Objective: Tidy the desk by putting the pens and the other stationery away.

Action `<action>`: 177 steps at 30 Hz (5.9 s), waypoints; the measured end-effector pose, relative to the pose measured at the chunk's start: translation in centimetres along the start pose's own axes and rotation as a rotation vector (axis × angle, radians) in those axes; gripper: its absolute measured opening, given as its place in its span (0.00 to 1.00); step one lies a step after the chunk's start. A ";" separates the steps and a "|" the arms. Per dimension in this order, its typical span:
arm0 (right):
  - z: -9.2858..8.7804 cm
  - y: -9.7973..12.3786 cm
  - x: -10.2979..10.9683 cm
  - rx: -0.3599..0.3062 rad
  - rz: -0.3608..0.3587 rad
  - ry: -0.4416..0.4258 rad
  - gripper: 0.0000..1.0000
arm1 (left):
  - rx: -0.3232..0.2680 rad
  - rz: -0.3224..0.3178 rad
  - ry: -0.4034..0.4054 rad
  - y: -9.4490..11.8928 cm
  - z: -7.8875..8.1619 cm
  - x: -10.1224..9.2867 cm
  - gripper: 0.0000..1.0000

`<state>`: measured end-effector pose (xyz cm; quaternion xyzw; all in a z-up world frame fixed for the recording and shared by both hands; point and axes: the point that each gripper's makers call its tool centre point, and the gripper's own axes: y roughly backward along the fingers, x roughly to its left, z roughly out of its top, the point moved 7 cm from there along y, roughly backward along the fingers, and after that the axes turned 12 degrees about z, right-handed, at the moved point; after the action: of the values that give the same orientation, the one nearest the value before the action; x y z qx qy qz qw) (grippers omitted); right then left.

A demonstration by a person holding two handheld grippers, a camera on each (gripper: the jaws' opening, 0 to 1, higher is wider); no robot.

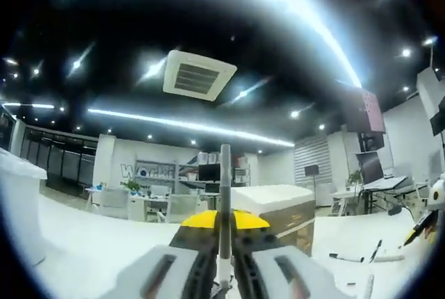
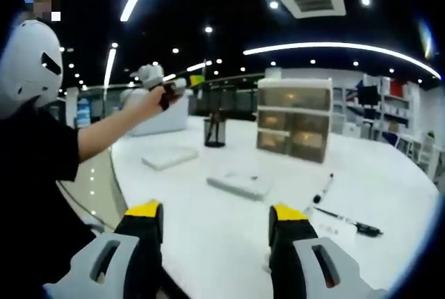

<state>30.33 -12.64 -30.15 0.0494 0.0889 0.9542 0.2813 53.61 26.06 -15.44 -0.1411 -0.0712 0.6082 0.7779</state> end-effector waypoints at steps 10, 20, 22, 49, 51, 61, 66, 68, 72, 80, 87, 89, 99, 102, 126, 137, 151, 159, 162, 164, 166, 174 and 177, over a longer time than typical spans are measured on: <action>-0.1 0.5 -0.2 0.002 -0.020 -0.006 0.58 | 0.009 0.003 -0.011 -1.6 -1.5 -0.3 0.07; 0.0 0.6 -0.4 0.001 -0.026 -0.006 0.58 | 0.024 0.011 -0.011 -1.7 -3.0 0.0 0.07; 0.0 0.6 -0.4 0.000 -0.024 -0.005 0.58 | 0.026 0.008 -0.011 -1.7 -3.4 0.1 0.07; -0.2 0.8 -0.2 -0.002 -0.023 -0.001 0.57 | 0.100 0.031 0.000 -0.1 -8.2 2.0 0.07; -0.2 0.7 -0.1 -0.002 -0.020 -0.001 0.57 | 0.111 0.033 -0.004 0.2 -8.5 1.9 0.07; -0.2 0.7 0.2 -0.002 -0.016 0.002 0.57 | 0.164 0.049 -0.029 1.4 -9.7 2.1 0.07; -0.2 0.8 0.3 -0.006 -0.016 0.002 0.57 | 0.158 0.051 -0.057 2.1 -9.7 1.7 0.08; -0.2 0.8 0.3 -0.007 -0.016 0.003 0.57 | 0.156 0.050 -0.061 2.5 -9.7 1.6 0.11; -0.2 0.8 0.4 -0.008 -0.014 0.003 0.57 | 0.151 0.059 -0.067 3.2 -9.5 1.5 0.19; -0.2 0.8 0.6 -0.012 -0.009 0.005 0.57 | 0.131 0.045 -0.051 5.6 -8.4 0.2 0.24; -0.1 0.9 0.6 -0.015 -0.009 0.007 0.57 | 0.105 -0.023 -0.016 7.9 -7.1 -2.0 0.31; -0.1 1.0 0.6 -0.014 -0.011 0.007 0.57 | 0.105 -0.040 -0.007 8.6 -6.8 -2.6 0.36; -0.1 1.3 0.2 -0.018 -0.023 0.002 0.57 | 0.136 -0.103 -0.014 11.7 -5.8 -4.7 0.54; -0.2 1.3 0.0 -0.016 -0.027 -0.001 0.57 | 0.152 -0.115 -0.011 12.5 -5.7 -4.9 0.57; -0.1 2.8 -2.0 -0.026 -0.087 -0.032 0.59 | 0.355 -0.164 0.076 20.4 -8.2 -6.7 0.66; -0.7 3.7 -2.5 -0.020 -0.121 -0.047 0.59 | 0.377 -0.216 0.093 20.1 -7.6 -8.3 0.69; -1.3 4.5 -2.6 -0.027 -0.138 -0.060 0.59 | 0.558 -0.345 0.098 18.0 -7.6 -12.0 0.68; -1.7 4.9 -2.6 -0.029 -0.147 -0.065 0.59 | 0.637 -0.431 -0.018 16.0 -7.2 -14.4 0.68; -1.9 5.0 -2.5 -0.031 -0.148 -0.069 0.59 | 0.648 -0.468 -0.029 15.0 -7.0 -15.6 0.68; -2.0 5.1 -2.5 -0.033 -0.149 -0.071 0.59 | 0.660 -0.491 -0.031 14.4 -6.9 -16.2 0.68; -2.0 5.1 -2.5 -0.033 -0.150 -0.072 0.59 | 0.672 -0.523 -0.043 13.3 -6.7 -17.0 0.68; -2.4 5.5 -2.5 -0.038 -0.158 -0.080 0.59 | 0.717 -0.600 -0.047 10.1 -6.4 -19.6 0.68; -2.5 5.6 -2.5 -0.041 -0.159 -0.083 0.59 | 0.743 -0.619 -0.030 9.0 -6.6 -20.6 0.68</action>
<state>29.07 -18.96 -31.59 0.0759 0.0614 0.9277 0.3604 42.01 7.26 -23.22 0.1831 0.1009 0.3344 0.9190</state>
